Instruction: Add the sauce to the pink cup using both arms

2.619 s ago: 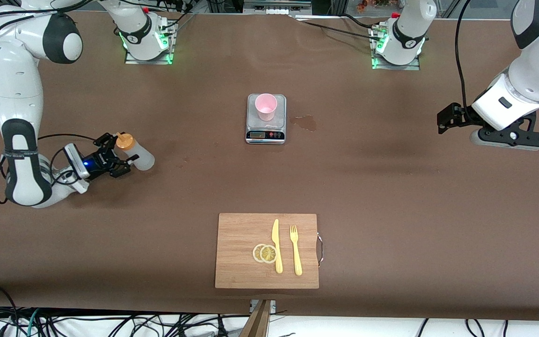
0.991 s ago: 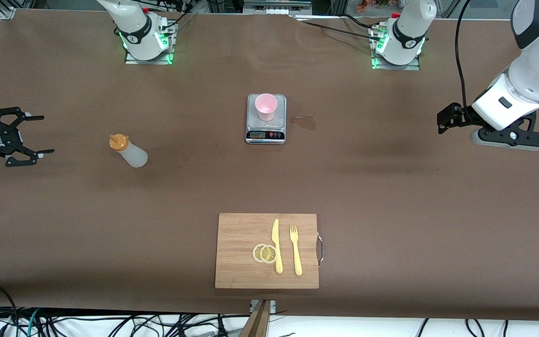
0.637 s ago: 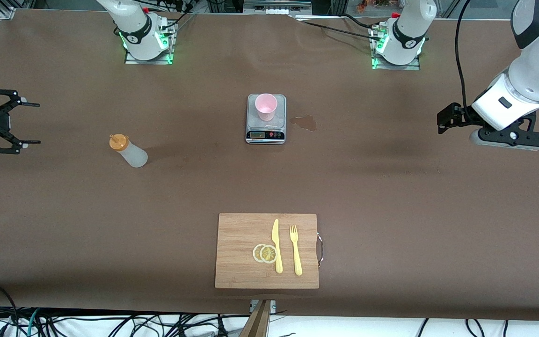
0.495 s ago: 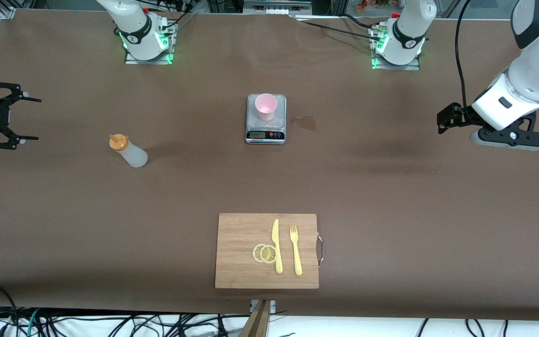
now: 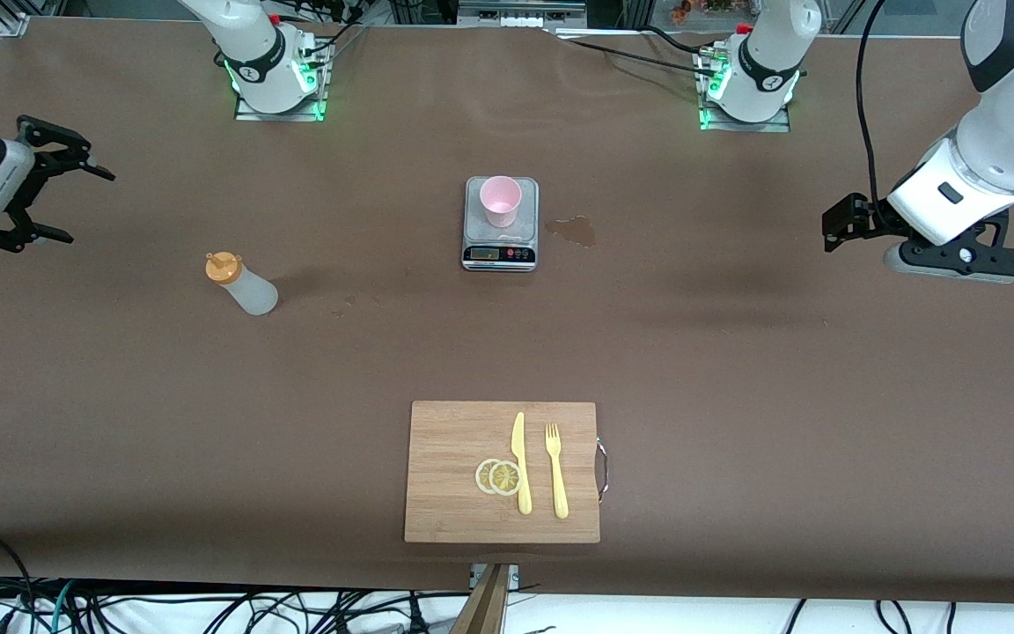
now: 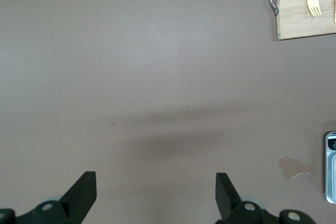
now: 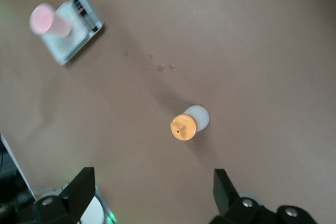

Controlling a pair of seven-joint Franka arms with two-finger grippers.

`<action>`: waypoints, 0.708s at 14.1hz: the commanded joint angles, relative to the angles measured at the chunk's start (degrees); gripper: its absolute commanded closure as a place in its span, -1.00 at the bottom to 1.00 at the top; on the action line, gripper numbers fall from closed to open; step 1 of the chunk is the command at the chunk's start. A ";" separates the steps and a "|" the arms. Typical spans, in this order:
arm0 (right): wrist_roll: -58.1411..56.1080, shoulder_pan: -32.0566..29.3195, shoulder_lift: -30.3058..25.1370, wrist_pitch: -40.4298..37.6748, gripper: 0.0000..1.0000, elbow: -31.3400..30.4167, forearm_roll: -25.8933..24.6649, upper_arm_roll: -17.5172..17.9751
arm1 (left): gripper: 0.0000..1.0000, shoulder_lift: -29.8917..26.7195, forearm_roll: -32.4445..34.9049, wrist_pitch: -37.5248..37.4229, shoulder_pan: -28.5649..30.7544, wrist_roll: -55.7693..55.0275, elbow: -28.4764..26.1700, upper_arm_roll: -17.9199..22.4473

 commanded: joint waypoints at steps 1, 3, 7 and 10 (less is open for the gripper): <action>18.70 0.40 -4.48 2.25 -1.00 -4.10 -4.65 3.77 | -1.00 0.49 -1.27 -1.27 0.03 0.64 1.42 0.02; 29.56 1.54 -4.85 1.90 -1.00 -4.19 -7.82 4.84 | -1.00 0.49 -1.27 -1.27 0.03 0.64 1.42 0.02; 41.08 3.38 -4.32 3.57 -1.00 -4.98 -12.83 4.84 | -1.00 0.49 -1.27 -1.27 -0.05 0.64 1.42 -0.06; 46.72 4.00 -4.58 5.76 -1.00 -6.73 -14.87 4.84 | -1.00 0.49 -1.27 -1.27 -0.05 0.64 1.42 -0.06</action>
